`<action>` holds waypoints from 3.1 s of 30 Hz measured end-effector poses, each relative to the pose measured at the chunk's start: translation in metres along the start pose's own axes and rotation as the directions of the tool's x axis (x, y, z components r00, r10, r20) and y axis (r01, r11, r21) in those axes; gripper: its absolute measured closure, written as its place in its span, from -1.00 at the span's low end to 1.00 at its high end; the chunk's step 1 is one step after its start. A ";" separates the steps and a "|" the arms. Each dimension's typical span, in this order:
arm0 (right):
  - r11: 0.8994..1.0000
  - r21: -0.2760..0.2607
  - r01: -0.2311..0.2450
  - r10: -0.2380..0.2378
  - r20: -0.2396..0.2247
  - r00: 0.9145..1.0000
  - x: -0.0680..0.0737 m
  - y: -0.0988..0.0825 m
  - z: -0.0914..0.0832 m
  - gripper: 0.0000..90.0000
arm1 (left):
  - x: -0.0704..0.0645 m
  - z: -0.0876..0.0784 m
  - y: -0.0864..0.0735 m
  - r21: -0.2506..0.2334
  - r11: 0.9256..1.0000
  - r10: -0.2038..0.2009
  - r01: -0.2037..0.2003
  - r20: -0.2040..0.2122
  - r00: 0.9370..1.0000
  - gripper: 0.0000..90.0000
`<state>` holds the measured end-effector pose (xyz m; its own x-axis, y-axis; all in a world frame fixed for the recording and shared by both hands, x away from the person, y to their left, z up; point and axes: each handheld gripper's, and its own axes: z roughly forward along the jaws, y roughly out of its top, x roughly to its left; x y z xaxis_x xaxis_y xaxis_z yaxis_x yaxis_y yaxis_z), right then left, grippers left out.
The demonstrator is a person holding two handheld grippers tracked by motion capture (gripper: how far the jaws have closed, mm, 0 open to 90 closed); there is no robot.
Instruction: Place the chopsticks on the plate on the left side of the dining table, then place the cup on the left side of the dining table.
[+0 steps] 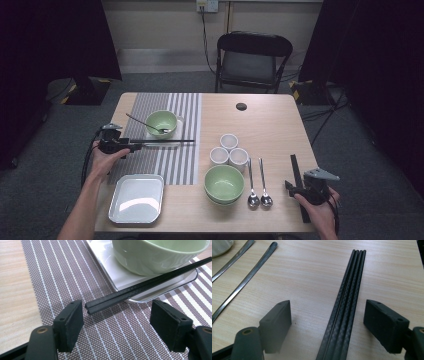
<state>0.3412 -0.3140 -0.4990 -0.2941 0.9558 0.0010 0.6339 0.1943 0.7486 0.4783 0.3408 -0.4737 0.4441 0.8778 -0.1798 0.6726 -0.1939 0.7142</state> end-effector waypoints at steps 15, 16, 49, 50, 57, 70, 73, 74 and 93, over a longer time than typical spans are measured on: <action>1.000 0.000 0.003 -0.003 0.003 1.000 0.000 0.000 0.000 -0.52 | -0.010 -0.025 0.005 -0.071 0.997 -0.010 0.014 0.046 0.999 -0.41; 1.000 0.000 0.003 -0.003 0.003 1.000 0.001 0.000 0.000 -0.52 | -0.013 -0.027 0.006 -0.075 0.997 -0.003 0.006 0.044 0.999 -0.42; 1.000 0.003 0.007 -0.007 0.003 1.000 0.000 0.001 0.001 -0.52 | -0.069 -0.028 0.017 -0.115 0.992 0.072 -0.057 0.140 0.988 -0.37; 1.000 0.003 0.007 -0.007 0.002 1.000 0.000 0.001 0.001 -0.52 | -0.070 -0.027 0.018 -0.118 0.992 0.070 -0.054 0.136 0.988 -0.37; 1.000 0.002 0.007 -0.007 0.003 1.000 0.000 0.001 0.002 -0.52 | -0.082 -0.028 0.019 -0.121 0.989 0.105 -0.087 0.144 0.984 -0.39; 1.000 0.001 0.008 -0.008 0.001 1.000 0.000 0.001 0.002 -0.52 | -0.107 -0.024 0.023 -0.140 0.984 0.140 -0.113 0.201 0.970 -0.39; 1.000 0.002 0.008 -0.008 0.001 1.000 0.000 0.001 0.002 -0.52 | -0.112 -0.023 0.024 -0.139 0.982 0.152 -0.124 0.210 0.966 -0.37; 1.000 0.001 0.008 -0.008 0.001 1.000 0.000 0.001 0.002 -0.52 | -0.115 -0.023 0.025 -0.144 0.982 0.153 -0.124 0.213 0.965 -0.37; 1.000 0.001 0.009 -0.009 0.001 1.000 0.000 0.001 0.002 -0.52 | -0.165 -0.018 0.044 -0.145 0.964 0.252 -0.221 0.250 0.935 -0.38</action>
<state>0.3433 -0.3134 -0.4992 -0.2995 0.9541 -0.0065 0.6315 0.2033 0.7482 0.4245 0.1955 -0.4003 0.7329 0.6619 -0.1575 0.4643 -0.3174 0.8268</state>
